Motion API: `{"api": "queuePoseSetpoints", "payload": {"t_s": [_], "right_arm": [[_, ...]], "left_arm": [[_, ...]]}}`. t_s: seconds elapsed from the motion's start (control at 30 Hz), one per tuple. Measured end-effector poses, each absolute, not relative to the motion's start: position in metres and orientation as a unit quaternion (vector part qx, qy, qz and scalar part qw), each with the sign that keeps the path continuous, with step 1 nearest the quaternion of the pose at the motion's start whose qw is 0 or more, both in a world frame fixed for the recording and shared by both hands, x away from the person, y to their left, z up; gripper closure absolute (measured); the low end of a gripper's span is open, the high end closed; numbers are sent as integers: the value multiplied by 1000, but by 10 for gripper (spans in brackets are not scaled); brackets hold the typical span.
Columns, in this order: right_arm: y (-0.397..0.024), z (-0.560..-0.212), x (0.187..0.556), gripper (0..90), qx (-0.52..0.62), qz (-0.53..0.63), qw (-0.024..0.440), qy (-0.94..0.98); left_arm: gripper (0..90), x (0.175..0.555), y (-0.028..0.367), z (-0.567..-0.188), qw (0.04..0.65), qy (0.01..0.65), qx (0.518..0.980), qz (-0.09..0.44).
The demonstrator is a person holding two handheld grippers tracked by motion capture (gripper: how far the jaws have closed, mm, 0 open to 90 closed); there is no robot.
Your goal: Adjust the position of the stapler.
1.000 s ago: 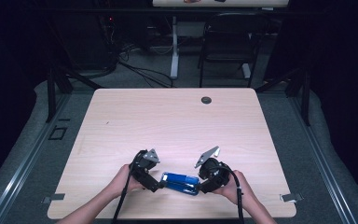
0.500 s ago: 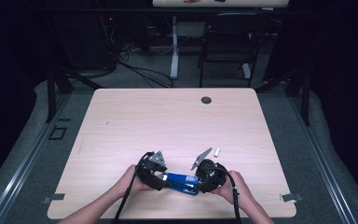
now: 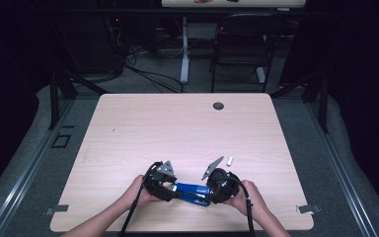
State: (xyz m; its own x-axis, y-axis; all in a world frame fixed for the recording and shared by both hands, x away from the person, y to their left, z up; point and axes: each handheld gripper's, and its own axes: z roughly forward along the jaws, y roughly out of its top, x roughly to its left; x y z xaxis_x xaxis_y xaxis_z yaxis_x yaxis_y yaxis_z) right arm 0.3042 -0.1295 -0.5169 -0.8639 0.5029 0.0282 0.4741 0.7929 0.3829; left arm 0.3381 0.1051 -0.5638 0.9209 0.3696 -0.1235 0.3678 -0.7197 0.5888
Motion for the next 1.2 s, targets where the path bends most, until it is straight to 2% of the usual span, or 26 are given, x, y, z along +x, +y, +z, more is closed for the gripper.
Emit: {"api": "queuePoseSetpoints", "payload": {"t_s": [0.77,1.2], "right_arm": [[-127,-517,309,644,244,171,88,951],[-128,-519,318,625,252,178,105,946]], "left_arm": [[415,331,100,-562,309,234,921,24],[428,323,93,-561,303,279,910,45]]}}
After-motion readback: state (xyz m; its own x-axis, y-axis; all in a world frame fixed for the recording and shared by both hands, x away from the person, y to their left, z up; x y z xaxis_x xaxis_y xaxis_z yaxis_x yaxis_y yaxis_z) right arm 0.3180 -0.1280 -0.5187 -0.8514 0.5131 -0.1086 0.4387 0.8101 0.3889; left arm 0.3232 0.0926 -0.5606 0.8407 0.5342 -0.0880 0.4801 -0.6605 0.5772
